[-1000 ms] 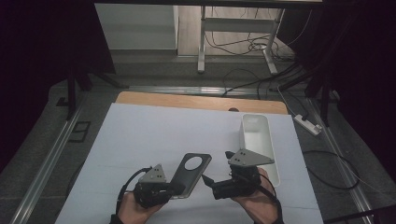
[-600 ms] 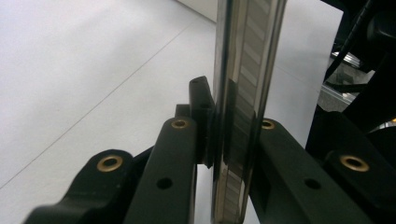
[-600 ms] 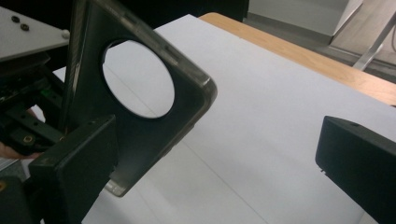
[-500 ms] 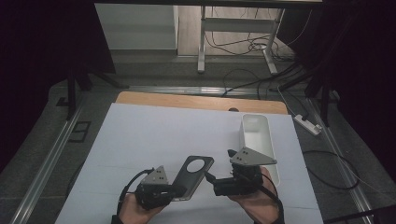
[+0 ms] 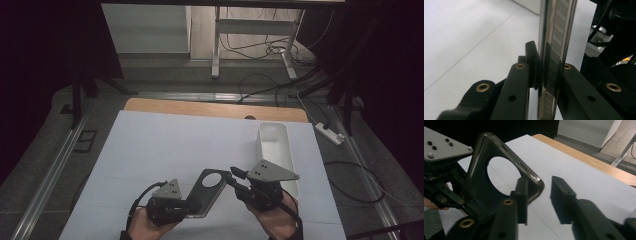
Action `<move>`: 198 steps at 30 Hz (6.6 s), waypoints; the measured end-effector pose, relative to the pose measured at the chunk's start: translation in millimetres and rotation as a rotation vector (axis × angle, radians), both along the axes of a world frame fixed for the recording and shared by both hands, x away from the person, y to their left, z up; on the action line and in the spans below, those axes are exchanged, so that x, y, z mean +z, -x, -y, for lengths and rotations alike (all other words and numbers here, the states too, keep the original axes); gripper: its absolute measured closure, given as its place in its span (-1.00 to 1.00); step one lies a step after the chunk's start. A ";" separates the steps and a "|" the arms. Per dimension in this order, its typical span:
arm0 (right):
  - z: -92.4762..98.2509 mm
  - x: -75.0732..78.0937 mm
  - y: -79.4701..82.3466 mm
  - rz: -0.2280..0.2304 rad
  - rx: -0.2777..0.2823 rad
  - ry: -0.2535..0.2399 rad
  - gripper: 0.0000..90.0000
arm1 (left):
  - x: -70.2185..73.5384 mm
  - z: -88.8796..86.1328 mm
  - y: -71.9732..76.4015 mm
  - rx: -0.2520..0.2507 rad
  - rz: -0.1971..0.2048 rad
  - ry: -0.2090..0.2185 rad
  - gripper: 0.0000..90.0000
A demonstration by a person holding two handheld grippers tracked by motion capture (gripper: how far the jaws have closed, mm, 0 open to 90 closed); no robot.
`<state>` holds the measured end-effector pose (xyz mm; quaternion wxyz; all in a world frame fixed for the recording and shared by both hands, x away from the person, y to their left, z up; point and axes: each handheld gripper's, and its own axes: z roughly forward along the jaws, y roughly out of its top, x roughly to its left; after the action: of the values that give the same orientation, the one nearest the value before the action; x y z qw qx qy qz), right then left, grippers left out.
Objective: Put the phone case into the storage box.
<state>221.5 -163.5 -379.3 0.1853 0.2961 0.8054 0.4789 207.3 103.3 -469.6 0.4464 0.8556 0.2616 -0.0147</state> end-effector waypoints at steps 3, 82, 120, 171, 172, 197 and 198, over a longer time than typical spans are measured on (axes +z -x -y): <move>0.3 0.1 0.5 -0.006 0.008 -0.004 0.72 | -0.3 -0.4 -0.4 -0.005 -0.006 0.012 0.90; 51.0 45.8 -63.2 0.073 -0.225 0.042 0.77 | -21.6 -114.3 53.6 0.336 0.160 -0.043 -1.00; 98.7 59.1 -131.8 0.179 -0.351 0.138 0.77 | -26.5 -139.7 72.0 0.437 0.153 -0.077 -1.00; 129.5 9.9 -207.6 0.327 -0.425 0.298 0.77 | -27.0 -139.3 71.7 0.438 0.140 -0.090 -1.00; 130.0 7.0 -208.4 0.325 -0.426 0.300 0.77 | -27.0 -139.3 71.7 0.439 0.140 -0.090 -1.00; 126.6 -36.0 -213.1 0.352 -0.435 0.311 0.78 | -27.2 -141.6 71.0 0.445 0.127 -0.073 -1.00; 126.4 -37.1 -213.1 0.354 -0.439 0.314 0.78 | -27.3 -141.5 71.0 0.446 0.127 -0.073 -1.00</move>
<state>434.6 -289.9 -416.4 0.4646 0.3427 0.7416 0.3415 136.3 244.8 -496.9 0.4231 0.7913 0.4159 0.1477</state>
